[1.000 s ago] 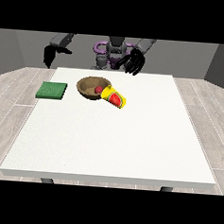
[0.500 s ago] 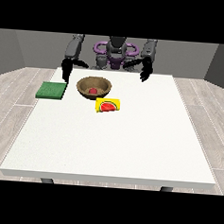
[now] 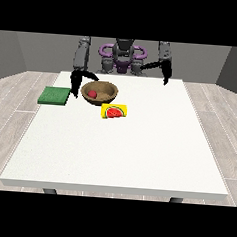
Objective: Pick the cup and pour the ball into the bowl, then pick the bowl and place it on the pad
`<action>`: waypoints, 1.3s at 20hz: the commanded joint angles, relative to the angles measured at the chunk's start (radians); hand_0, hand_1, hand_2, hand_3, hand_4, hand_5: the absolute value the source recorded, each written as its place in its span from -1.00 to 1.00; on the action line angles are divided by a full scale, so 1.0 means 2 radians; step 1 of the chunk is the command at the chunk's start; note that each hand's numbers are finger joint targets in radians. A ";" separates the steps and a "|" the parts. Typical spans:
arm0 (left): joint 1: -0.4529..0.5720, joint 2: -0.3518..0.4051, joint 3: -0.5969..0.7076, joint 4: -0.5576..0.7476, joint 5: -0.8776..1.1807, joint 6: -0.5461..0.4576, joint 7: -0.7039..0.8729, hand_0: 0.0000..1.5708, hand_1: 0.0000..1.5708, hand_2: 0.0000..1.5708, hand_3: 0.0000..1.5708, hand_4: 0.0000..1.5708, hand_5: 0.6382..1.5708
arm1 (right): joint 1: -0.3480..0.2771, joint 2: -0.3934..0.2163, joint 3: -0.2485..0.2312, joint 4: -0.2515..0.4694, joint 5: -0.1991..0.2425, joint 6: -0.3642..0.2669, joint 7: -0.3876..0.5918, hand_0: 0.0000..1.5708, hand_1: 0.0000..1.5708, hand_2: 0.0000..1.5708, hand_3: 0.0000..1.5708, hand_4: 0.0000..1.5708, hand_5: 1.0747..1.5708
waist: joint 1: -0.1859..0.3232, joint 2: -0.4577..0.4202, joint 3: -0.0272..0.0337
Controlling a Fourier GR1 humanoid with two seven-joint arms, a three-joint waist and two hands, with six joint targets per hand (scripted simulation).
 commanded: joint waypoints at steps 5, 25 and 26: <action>0.030 0.029 0.018 -0.030 0.015 -0.041 -0.019 -1.00 -1.00 -1.00 -1.00 -1.00 0.99 | -0.017 -0.008 -0.006 0.105 -0.002 0.007 -0.077 -1.00 -1.00 -1.00 -1.00 -0.80 0.97 | 0.005 0.010 0.0005; -0.003 0.021 0.007 -0.049 0.025 -0.068 0.007 -1.00 -1.00 -1.00 -1.00 0.05 0.84 | -0.024 -0.060 0.045 0.161 0.130 -0.249 0.045 1.00 1.00 1.00 0.76 0.16 0.97 | 0.061 0.017 -0.0026; -0.009 0.030 0.027 -0.034 0.035 -0.069 0.004 -1.00 -1.00 -1.00 -1.00 0.14 0.77 | -0.026 -0.053 0.057 0.154 0.136 -0.248 0.062 1.00 1.00 1.00 0.60 0.14 0.98 | 0.049 0.013 -0.0026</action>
